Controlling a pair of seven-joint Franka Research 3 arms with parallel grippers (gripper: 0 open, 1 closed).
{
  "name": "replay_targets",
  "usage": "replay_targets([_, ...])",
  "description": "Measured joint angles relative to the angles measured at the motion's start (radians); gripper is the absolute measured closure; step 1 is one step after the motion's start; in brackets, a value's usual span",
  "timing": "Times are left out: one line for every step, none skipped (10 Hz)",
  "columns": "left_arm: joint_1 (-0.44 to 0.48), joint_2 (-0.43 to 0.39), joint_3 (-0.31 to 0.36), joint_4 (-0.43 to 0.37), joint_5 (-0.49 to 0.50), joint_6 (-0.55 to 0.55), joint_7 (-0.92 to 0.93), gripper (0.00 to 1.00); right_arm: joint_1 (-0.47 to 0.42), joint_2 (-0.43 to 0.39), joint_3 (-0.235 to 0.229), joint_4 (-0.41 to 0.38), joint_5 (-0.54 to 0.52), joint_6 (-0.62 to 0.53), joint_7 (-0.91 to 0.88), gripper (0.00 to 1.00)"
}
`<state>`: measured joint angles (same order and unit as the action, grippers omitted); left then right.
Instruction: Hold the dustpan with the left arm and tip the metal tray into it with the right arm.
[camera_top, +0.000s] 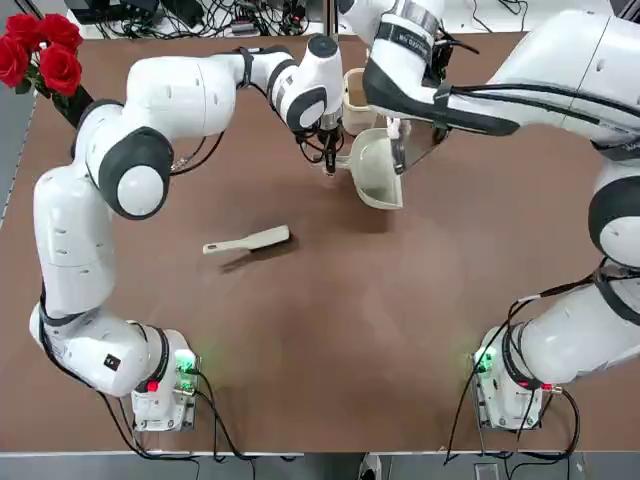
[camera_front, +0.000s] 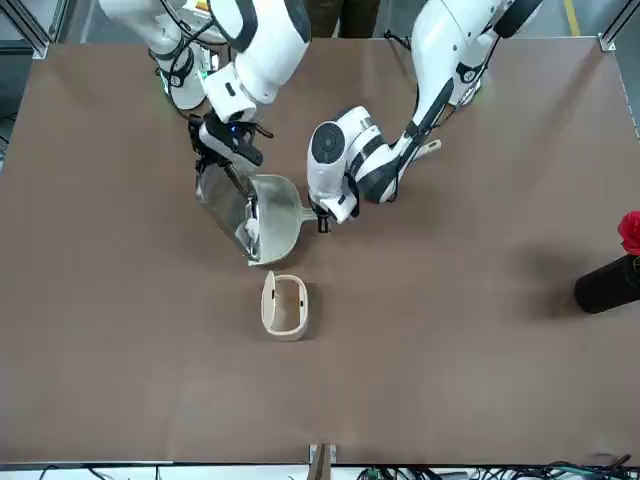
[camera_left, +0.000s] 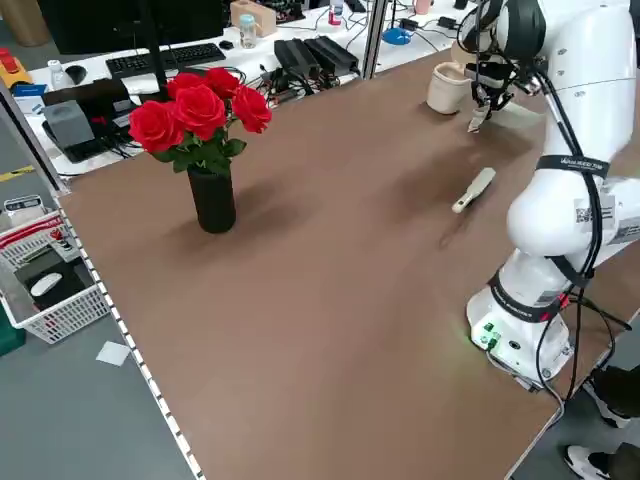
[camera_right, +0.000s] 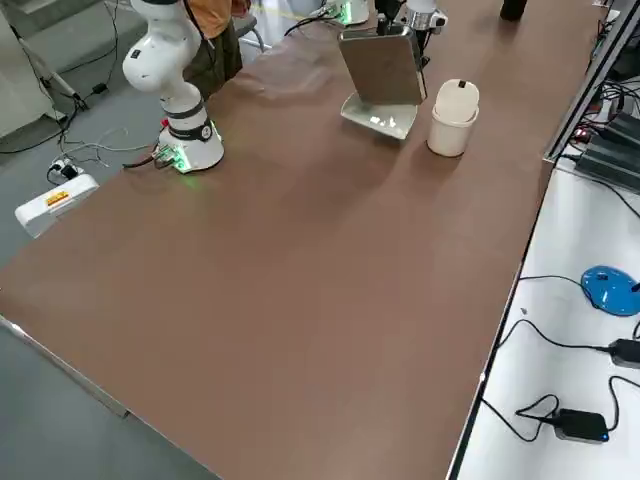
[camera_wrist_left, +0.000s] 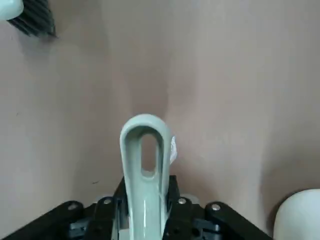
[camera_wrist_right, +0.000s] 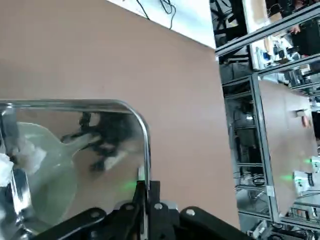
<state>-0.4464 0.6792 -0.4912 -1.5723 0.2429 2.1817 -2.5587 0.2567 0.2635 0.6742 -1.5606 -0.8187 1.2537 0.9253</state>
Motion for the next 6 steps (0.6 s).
replay_targets([0.0,0.0,0.0,0.0,0.0,0.0,0.0,0.67,0.021,0.019,0.0,0.03,-0.013,-0.023,0.001,0.96])
replay_targets([0.0,0.0,0.0,0.0,0.0,0.0,0.0,0.67,0.041,0.034,0.0,0.056,-0.026,-0.035,0.003,0.96])
replay_targets([0.0,0.0,0.0,0.0,0.0,0.0,0.0,0.67,0.053,0.043,0.0,0.068,-0.034,-0.038,0.005,0.96])
replay_targets([0.0,0.0,0.0,0.0,0.0,0.0,0.0,0.67,0.064,0.048,0.0,0.074,-0.052,-0.041,0.006,0.96])
replay_targets([0.0,0.0,0.0,0.0,0.0,0.0,0.0,0.67,0.079,0.053,0.0,0.076,-0.086,-0.053,0.006,0.96])
replay_targets([0.0,0.0,0.0,0.0,0.0,0.0,0.0,0.67,0.099,0.064,0.0,0.077,-0.132,-0.079,0.006,0.96])
